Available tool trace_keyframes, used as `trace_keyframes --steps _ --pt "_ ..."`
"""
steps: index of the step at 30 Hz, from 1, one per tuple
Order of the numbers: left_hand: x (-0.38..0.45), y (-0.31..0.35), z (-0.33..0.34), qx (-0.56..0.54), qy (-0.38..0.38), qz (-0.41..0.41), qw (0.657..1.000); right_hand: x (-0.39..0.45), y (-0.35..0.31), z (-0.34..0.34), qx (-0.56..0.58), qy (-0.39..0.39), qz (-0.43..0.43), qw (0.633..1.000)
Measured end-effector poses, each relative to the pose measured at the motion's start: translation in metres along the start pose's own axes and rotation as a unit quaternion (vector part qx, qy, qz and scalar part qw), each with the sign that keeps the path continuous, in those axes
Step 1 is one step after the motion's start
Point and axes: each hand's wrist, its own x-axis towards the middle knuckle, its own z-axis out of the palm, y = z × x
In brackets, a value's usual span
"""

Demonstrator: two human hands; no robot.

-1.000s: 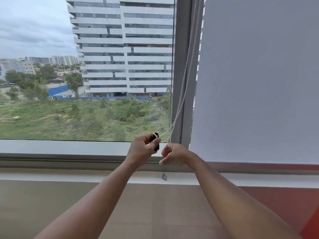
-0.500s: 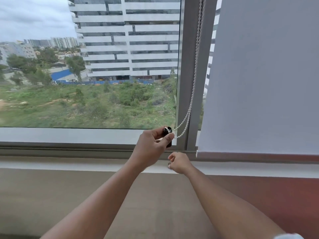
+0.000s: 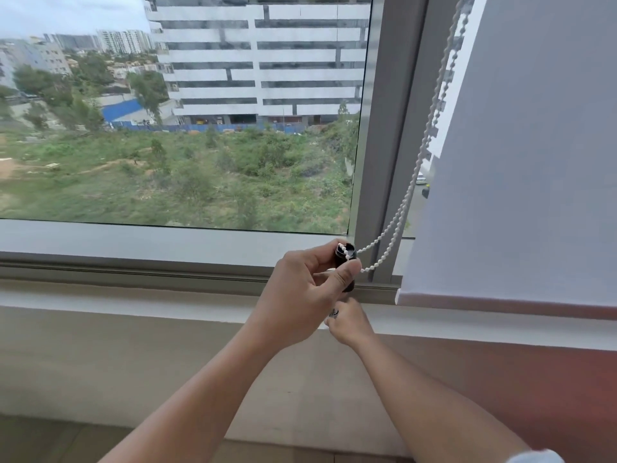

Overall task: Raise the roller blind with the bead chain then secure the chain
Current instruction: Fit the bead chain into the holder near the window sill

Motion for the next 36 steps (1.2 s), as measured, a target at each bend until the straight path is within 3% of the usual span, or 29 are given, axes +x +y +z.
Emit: trace_keyframes --steps 6,28,36 --pt "0.002 -0.001 0.001 0.007 0.006 0.004 1.0 0.032 0.019 0.027 -0.001 0.028 -0.012 1.0" --pt "-0.02 0.003 -0.009 -0.013 0.02 -0.038 0.999 -0.072 -0.056 -0.076 0.086 0.036 -0.02 0.995" --pt "-0.014 0.009 -0.016 0.015 0.039 -0.04 0.998 -0.105 -0.079 -0.134 0.125 0.081 -0.063 0.987"
